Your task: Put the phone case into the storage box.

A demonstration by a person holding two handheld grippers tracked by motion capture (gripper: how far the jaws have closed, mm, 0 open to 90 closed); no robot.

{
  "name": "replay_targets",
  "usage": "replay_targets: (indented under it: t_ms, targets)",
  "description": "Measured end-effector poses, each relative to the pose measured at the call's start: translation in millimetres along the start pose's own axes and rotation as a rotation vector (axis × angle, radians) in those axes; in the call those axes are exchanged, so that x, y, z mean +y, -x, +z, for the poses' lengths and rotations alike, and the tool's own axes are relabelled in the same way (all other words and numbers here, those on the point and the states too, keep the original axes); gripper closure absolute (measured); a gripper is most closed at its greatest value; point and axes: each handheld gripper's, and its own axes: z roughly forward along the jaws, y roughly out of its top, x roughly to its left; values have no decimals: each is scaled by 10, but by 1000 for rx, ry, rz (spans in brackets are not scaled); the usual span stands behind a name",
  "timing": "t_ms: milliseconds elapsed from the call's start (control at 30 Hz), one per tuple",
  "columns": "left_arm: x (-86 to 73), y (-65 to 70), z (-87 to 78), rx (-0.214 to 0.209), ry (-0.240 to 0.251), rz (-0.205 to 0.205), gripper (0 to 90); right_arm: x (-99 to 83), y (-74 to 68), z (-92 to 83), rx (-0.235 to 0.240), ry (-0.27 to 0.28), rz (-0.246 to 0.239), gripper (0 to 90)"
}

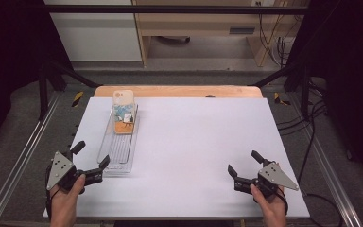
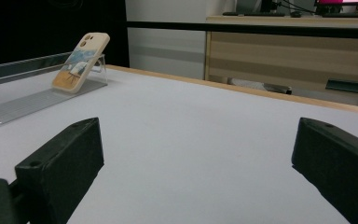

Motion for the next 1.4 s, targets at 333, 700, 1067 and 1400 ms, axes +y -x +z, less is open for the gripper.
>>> replay_targets:
  t_ms: [333,700,1067,1400]
  targets:
    - [-93,5,-10,-9,-12,-10,10,1,3,-3,0,1,-1,24]
    - [-195,-15,7,-24,-10,-25,11,1,7,-4,0,1,0,24]
    - [-264,-20,-10,-25,-10,-27,12,1,7,-6,0,1,-6,24]
    - [-315,-2,0,-26,-12,-31,12,-1,8,-8,-2,4,-12,24]
